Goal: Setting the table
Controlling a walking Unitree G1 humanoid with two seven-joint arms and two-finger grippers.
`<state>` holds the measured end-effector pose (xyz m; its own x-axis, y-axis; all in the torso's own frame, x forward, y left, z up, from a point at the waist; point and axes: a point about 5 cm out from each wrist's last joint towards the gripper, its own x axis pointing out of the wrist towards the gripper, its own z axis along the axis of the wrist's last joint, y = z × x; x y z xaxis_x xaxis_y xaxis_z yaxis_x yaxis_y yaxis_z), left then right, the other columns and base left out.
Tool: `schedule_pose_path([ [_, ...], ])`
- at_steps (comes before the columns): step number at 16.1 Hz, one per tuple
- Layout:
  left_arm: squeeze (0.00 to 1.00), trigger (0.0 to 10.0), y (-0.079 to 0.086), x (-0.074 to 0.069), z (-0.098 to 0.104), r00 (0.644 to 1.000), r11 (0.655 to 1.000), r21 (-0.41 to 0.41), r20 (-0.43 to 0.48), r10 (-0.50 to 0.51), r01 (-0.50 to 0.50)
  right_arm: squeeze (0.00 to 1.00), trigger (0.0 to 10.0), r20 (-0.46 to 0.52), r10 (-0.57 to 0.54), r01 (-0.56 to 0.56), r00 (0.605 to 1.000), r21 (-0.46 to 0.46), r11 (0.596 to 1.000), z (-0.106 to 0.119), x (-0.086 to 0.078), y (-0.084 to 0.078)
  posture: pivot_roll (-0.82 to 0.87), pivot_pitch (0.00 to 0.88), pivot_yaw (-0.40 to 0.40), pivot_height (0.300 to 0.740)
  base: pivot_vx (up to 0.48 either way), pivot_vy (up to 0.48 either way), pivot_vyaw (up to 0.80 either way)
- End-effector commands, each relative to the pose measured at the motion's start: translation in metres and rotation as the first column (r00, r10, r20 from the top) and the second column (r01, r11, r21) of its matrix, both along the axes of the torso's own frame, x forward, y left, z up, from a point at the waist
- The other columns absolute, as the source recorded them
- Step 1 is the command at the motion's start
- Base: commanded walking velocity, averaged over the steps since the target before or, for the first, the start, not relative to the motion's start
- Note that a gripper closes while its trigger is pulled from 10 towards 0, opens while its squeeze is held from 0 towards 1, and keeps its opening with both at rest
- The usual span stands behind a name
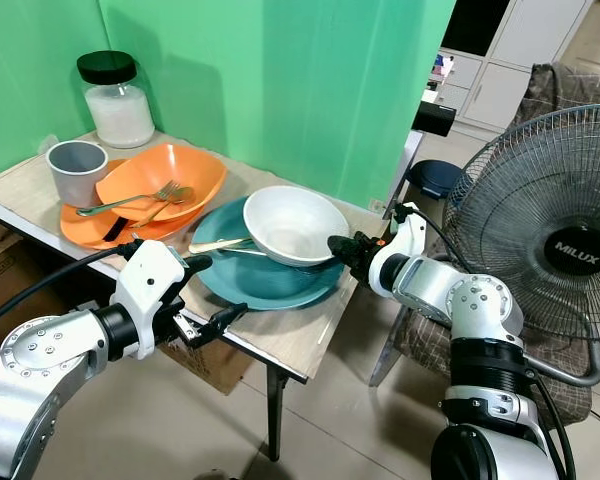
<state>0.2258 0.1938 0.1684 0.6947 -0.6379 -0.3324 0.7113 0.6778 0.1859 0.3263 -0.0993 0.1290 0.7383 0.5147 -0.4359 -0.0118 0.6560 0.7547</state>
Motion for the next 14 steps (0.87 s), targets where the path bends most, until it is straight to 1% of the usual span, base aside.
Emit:
schedule_pose_path([
  [1,0.22,10.0,-0.004,0.001,0.005,0.999,1.000,0.014,0.029,-0.024,0.023,0.00,0.0,0.001,-0.005,0.005,1.000,0.021,1.000,0.003,0.002,0.000,0.04,0.000,-0.080,0.740,0.000,0.000,0.00],
  [6,0.22,10.0,-0.004,0.002,0.005,0.999,1.000,0.018,0.033,-0.026,0.025,0.00,0.0,0.001,-0.008,0.008,1.000,0.022,1.000,0.003,0.002,0.000,0.04,0.000,-0.079,0.740,0.000,0.000,0.00],
  [8,0.22,10.0,-0.003,0.003,0.006,0.999,0.999,0.023,0.039,-0.024,0.023,0.00,0.0,0.027,-0.027,0.026,0.999,0.015,1.000,0.005,0.004,-0.002,0.03,0.000,-0.076,0.740,0.000,0.000,0.00],
  [9,0.22,10.0,-0.002,0.004,0.008,0.999,1.000,0.023,0.052,-0.013,0.011,0.00,0.0,0.110,-0.043,0.040,0.993,0.032,0.999,0.014,0.005,-0.005,0.04,0.000,-0.074,0.740,0.000,0.000,0.00],
  [10,0.22,10.0,0.000,0.006,0.010,0.997,1.000,0.025,0.071,0.005,-0.007,0.00,0.0,0.208,-0.050,0.046,0.977,0.028,0.999,0.023,0.006,-0.006,0.04,0.000,-0.074,0.740,0.000,0.000,0.00],
  [11,0.22,10.0,0.002,0.009,0.012,0.996,0.999,0.022,0.086,0.022,-0.024,0.00,0.0,0.278,-0.042,0.040,0.960,0.012,0.999,0.031,0.004,-0.006,0.04,0.000,-0.072,0.740,0.000,0.000,0.00],
  [12,0.22,10.0,0.004,0.011,0.014,0.994,0.999,0.021,0.101,0.041,-0.043,0.00,0.0,0.322,-0.033,0.031,0.946,0.010,0.999,0.037,0.002,-0.007,0.03,0.000,-0.069,0.740,0.000,0.000,0.00],
  [13,0.22,10.0,0.005,0.012,0.015,0.993,0.999,0.020,0.105,0.047,-0.049,0.00,0.0,0.331,-0.030,0.029,0.943,0.007,1.000,0.039,0.001,-0.007,0.03,0.000,-0.069,0.740,0.000,0.000,0.00],
  [14,0.22,10.0,0.006,0.014,0.016,0.991,0.998,0.020,0.122,0.061,-0.064,0.00,0.0,0.360,-0.040,0.042,0.932,0.003,0.999,0.044,0.000,-0.010,0.03,0.000,-0.068,0.740,0.000,0.000,0.00],
])
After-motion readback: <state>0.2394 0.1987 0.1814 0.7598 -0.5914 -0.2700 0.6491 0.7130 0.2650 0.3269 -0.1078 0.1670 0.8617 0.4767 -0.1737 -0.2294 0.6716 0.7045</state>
